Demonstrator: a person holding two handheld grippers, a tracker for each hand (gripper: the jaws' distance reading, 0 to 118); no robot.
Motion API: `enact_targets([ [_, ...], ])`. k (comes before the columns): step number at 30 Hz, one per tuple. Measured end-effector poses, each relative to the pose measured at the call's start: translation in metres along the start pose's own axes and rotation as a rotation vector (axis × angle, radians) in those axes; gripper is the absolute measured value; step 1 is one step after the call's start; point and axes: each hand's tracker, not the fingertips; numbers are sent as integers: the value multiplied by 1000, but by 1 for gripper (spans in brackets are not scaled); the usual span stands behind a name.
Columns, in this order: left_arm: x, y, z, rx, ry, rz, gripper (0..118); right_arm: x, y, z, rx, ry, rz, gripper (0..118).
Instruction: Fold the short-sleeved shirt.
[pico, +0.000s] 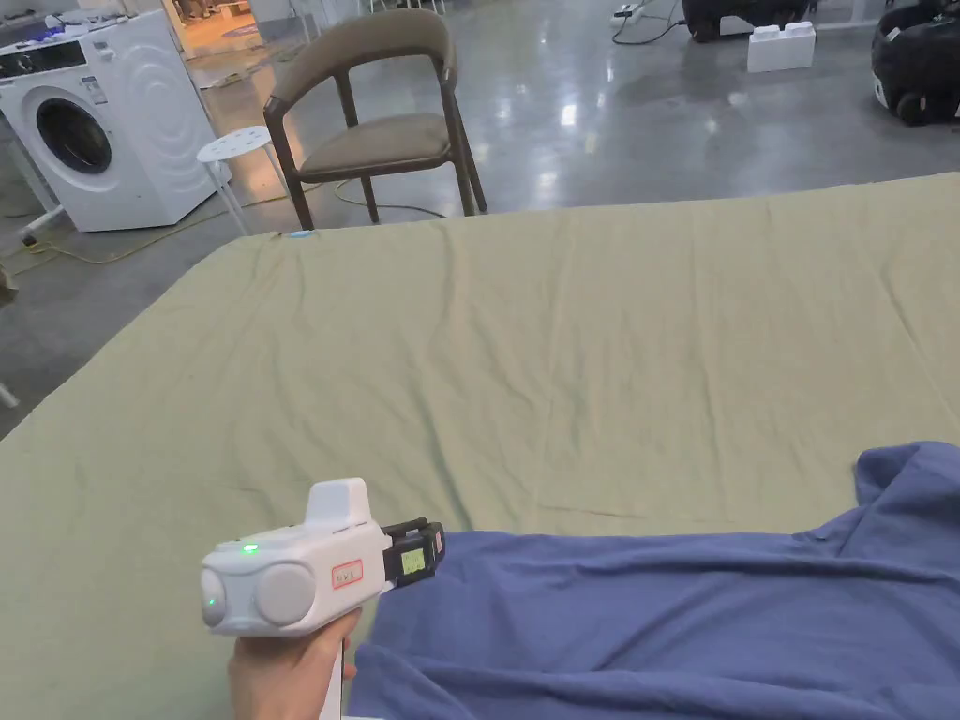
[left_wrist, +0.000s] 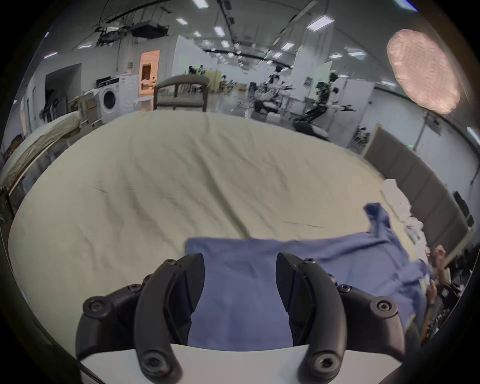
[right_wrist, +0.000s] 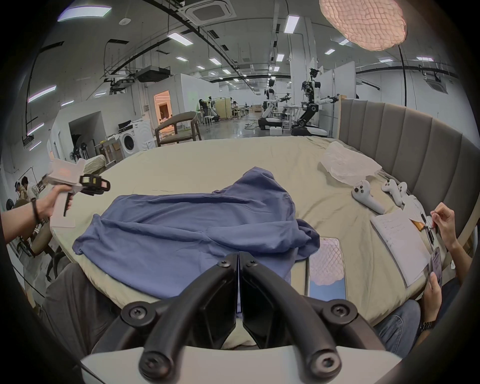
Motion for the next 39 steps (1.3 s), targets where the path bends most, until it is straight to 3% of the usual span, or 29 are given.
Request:
enact_targets([
  [4, -10, 5, -51, -73, 89, 45, 55, 13, -5, -2, -29, -43, -23, 0],
  [7, -8, -6, -72, -158, 86, 52, 28, 22, -8, -7, -60, -63, -41, 0],
  [9, -3, -12, -71, -112, 102, 22, 23, 27, -8, -12, -75, -67, -45, 0],
  [11, -3, -9, -73, -127, 87, 46, 0, 30, -6, -19, -82, -66, -56, 0],
  [14, -3, -7, -77, -155, 83, 57, 0, 39, 10, -40, -84, -36, -118, 0],
  [17, 4, -5, -81, -196, 106, -25, 0, 54, 48, -75, -57, -11, -177, 1],
  [18, 7, -3, -83, -206, 112, -49, 0, 61, 64, -91, -55, 1, -198, 6],
  [20, 10, -1, -85, -220, 121, -71, 0, 74, 92, -126, -60, 38, -233, 37],
  [22, 18, 0, -81, -232, 127, -79, 0, 84, 118, -174, -215, 5, -243, 73],
  [23, 20, 1, -82, -241, 130, -91, 0, 89, 126, -196, -268, -14, -237, 78],
  [25, 23, 1, -79, -250, 133, -104, 0, 98, 135, -236, -278, -74, -236, 77],
  [28, 24, 1, -77, -255, 132, -111, 0, 110, 135, -289, -469, -172, -244, 76],
  [29, 23, 1, -76, -256, 131, -110, 0, 111, 130, -299, -524, -202, -220, 69],
  [31, 23, 0, -74, -252, 128, -102, 0, 109, 121, -304, -543, -169, -126, 25],
  [32, 23, -1, -73, -248, 125, -94, 0, 103, 120, -298, -503, -184, -93, 21],
  [34, 22, 0, -74, -246, 126, -96, 0, 98, 122, -295, -484, -124, -88, 2],
  [37, 22, 11, -63, -250, 119, -68, 0, 90, 128, -282, -501, -130, -53, 2],
  [39, 21, 13, -32, -145, 58, -54, 0, 83, 141, -252, -425, -108, -8, 2],
])
